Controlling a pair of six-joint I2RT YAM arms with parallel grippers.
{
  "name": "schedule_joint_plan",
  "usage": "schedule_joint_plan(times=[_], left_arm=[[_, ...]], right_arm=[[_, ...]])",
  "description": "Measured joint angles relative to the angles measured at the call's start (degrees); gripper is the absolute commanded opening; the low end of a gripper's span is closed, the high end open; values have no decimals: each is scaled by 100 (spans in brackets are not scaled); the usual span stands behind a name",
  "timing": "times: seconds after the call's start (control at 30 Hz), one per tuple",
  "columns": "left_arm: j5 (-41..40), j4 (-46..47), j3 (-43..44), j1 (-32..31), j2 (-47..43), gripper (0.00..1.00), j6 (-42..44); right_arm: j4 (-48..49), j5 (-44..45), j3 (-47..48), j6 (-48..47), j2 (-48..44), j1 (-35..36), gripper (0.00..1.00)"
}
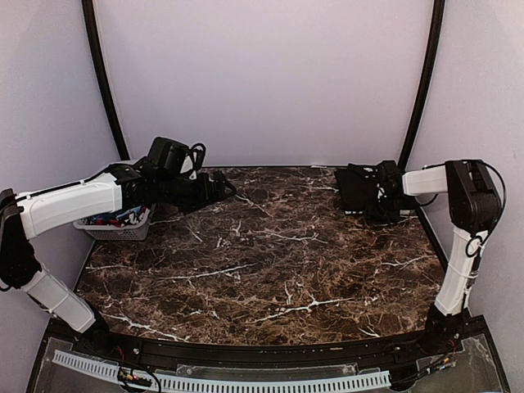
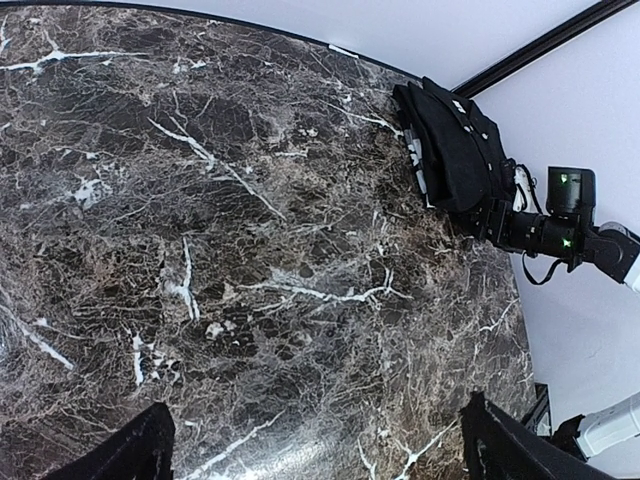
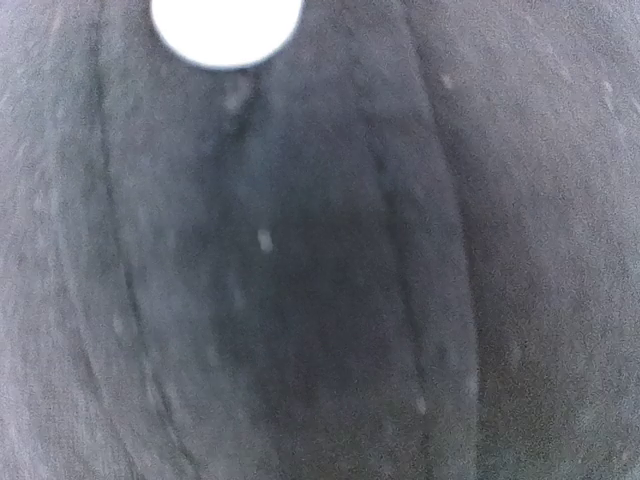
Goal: Fold and stack the long sleeve shirts
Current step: Move the square-folded shirt to the corner of the board, then reset both arms
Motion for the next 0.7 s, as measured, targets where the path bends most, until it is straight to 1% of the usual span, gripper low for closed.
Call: schedule_joint_plan(times=[0.23,0.43,0.53,0.7], left_arm=[[-72,-7,13,2,4,99,42],[-85,-17,37,26,24,99,116],[-94,-35,46,26,42,99,170],[-103,-48,46,28,42,99,238]], right_arm=[[26,-260,-544,24,-452,-26,75],[-151,-398,-1032,153,-1016,116,86],[-197,-411,-1244,221,-1460,369,90],[-190,-415,-1419,376,-2308,1036,93]])
